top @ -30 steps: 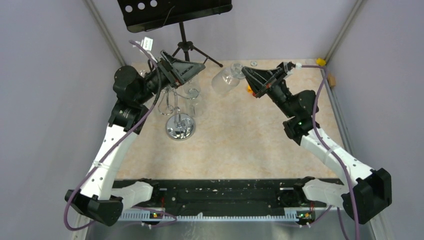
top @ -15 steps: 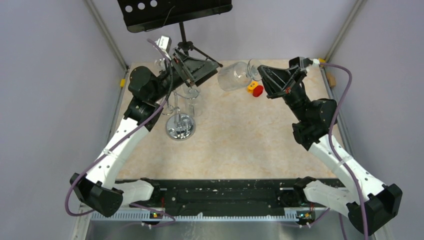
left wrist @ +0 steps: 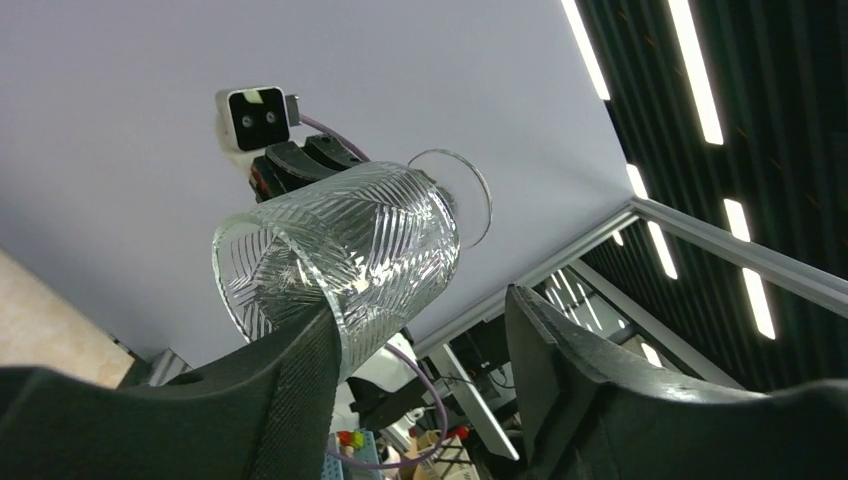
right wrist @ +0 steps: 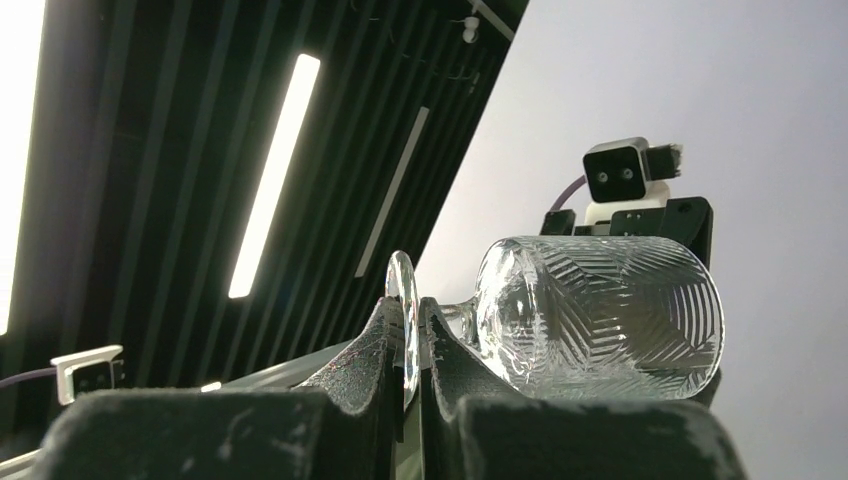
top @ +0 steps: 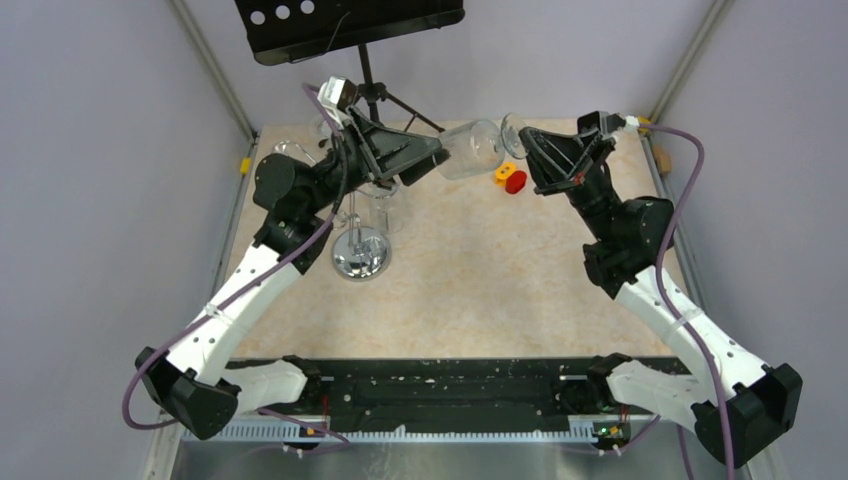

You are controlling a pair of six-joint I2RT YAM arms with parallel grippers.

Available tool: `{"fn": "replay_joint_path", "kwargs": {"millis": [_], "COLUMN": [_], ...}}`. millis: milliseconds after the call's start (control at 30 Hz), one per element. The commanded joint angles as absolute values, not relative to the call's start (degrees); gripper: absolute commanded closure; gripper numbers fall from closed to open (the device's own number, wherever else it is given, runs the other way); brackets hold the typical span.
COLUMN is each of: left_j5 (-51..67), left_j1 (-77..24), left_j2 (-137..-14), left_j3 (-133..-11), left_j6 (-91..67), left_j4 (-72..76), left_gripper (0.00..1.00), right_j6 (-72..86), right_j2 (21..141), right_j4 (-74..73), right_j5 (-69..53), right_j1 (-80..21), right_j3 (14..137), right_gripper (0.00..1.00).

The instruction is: Take the wine glass off the wine glass rack

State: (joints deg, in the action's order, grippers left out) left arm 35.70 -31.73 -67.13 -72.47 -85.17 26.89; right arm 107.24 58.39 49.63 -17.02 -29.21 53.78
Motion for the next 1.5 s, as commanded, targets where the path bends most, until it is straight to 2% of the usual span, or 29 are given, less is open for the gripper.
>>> {"fn": "replay_joint_path", "kwargs": {"millis": [0, 133, 400, 600, 700, 767, 800, 867, 1000, 1133, 1233, 1467], "left_j5": [37.74, 38.44, 41.04, 42.79, 43.12, 43.05, 43.02, 42.65, 42.2, 40.55, 37.53, 28.1], "left_j1": [-32.96, -33.46, -33.58, -33.58, -33.51, -33.51, -33.51, -33.53, -33.53, -33.49, -33.55, -35.34], "left_j2": [-67.45, -67.9, -69.6, -71.33, -71.45, -71.21, -71.03, -70.74, -70.25, -69.3, -68.65, -70.83], "left_j3": [-72.89, -73.48, -75.45, -76.85, -76.91, -77.09, -77.16, -77.67, -79.24, -81.11, -83.23, -90.11], "left_j6": [-89.75, -90.52, -90.76, -91.32, -90.07, -88.88, -87.95, -85.74, -78.98, -70.24, -61.96, -45.91], "left_j4": [36.47, 38.16, 40.08, 42.95, 43.23, 42.98, 42.61, 40.52, 35.14, 26.32, 16.74, -4.44], "left_gripper": [0.42, 0.57, 0.61, 0.69, 0.82, 0.96, 1.0, 1.0, 1.0, 1.0, 1.0, 1.0], "right_j6": [109.04, 109.95, 112.41, 111.77, 110.57, 110.24, 109.84, 108.86, 106.14, 100.45, 92.76, 68.56], "right_j2": [57.92, 58.26, 59.05, 60.28, 60.29, 60.31, 60.3, 60.29, 60.05, 58.47, 55.61, 44.82], "right_j4": [56.9, 57.63, 61.1, 61.09, 58.98, 58.54, 58.09, 56.4, 52.65, 44.6, 36.3, 9.74], "right_j5": [-15.11, -14.72, -14.2, -14.53, -14.52, -14.33, -14.37, -14.77, -14.96, -13.5, -9.67, 9.36], "right_j1": [-28.77, -28.75, -28.74, -28.76, -28.78, -28.77, -28.74, -28.74, -28.74, -28.81, -28.68, -28.66], "right_j3": [55.28, 53.99, 50.63, 50.34, 49.6, 48.92, 48.8, 48.9, 49.13, 49.51, 49.87, 50.64], "right_gripper": [1.0, 1.0, 1.0, 1.0, 1.0, 1.0, 1.0, 1.0, 0.68, 0.48, 0.42, 0.39]}}
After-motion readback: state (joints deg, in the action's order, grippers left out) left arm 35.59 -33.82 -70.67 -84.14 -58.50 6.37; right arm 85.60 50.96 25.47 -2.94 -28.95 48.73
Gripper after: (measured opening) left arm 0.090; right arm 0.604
